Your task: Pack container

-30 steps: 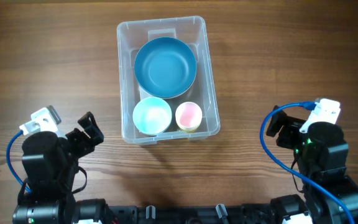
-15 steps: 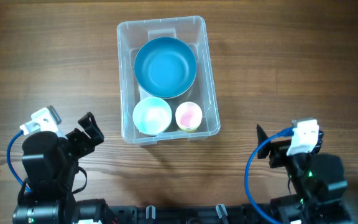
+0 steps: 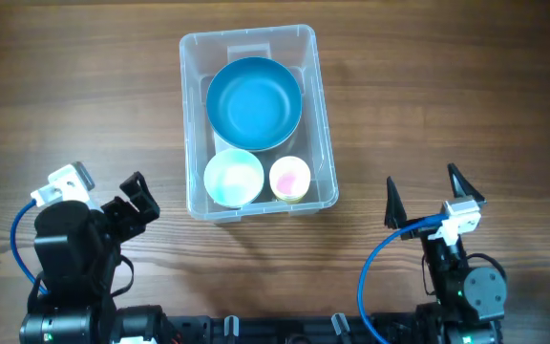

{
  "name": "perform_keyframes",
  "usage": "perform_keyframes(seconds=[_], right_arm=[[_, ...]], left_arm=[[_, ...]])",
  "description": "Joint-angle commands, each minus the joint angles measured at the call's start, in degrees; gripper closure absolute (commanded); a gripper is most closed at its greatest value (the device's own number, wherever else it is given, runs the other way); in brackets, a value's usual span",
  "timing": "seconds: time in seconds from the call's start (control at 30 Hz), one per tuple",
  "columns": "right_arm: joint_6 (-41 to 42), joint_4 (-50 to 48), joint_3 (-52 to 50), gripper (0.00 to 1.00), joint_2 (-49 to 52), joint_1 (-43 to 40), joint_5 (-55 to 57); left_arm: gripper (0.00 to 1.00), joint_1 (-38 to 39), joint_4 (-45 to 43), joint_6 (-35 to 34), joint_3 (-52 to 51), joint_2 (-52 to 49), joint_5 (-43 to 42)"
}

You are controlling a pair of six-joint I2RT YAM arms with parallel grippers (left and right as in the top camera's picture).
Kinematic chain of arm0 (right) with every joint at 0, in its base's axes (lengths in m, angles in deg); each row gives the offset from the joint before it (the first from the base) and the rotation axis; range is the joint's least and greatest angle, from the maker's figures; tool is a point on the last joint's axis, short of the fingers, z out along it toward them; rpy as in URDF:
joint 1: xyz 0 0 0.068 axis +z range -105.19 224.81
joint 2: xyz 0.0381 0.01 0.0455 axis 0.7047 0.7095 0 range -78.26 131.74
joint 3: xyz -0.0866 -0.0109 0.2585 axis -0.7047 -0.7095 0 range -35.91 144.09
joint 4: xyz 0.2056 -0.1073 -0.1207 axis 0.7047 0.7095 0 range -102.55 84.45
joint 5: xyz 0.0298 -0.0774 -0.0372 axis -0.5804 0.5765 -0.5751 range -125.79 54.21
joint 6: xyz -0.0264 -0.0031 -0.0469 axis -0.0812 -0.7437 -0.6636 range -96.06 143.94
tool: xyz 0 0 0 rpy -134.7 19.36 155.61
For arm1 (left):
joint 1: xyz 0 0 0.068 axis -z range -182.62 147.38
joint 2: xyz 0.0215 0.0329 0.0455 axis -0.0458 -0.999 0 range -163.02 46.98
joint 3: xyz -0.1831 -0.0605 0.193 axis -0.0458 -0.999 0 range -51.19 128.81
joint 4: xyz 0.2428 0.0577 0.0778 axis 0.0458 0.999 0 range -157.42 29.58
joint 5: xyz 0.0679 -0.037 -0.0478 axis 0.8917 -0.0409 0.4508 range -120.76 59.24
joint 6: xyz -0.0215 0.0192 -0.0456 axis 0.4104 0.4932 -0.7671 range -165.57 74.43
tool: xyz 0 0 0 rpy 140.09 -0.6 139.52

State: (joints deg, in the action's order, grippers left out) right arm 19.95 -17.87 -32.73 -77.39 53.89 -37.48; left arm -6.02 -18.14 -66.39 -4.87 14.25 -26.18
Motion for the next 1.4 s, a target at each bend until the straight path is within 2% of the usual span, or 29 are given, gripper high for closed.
perform_keyframes(seconds=[0.0,0.1,1.0,1.17,1.37], right_arm=[[-1.1,0.9,-2.9,0.00,-0.7,-0.6,-0.9],[-1.9,5.4,-2.9,0.00,-0.7,-0.6,-1.2],[-2.0,5.2,-2.9,0.00,-0.1,-0.6,-1.8],[-2.0,5.2,-2.9,0.00,-0.1,-0.6,-1.8],[-2.0,5.2,-2.9,0.00,-0.1,-0.6,-1.8]], left_arm=[[0.00,-0.2,-0.2,0.7,-0.1,0.0,-0.7],[0.00,-0.2,-0.2,0.7,-0.1,0.0,-0.7],[0.00,-0.2,-0.1,0.7,-0.1,0.9,-0.7],[0.00,-0.4,4.4,1.2,-1.2,5.7,0.3],[0.00,-0.4,4.1,1.3,-11.7,17.7,0.8]])
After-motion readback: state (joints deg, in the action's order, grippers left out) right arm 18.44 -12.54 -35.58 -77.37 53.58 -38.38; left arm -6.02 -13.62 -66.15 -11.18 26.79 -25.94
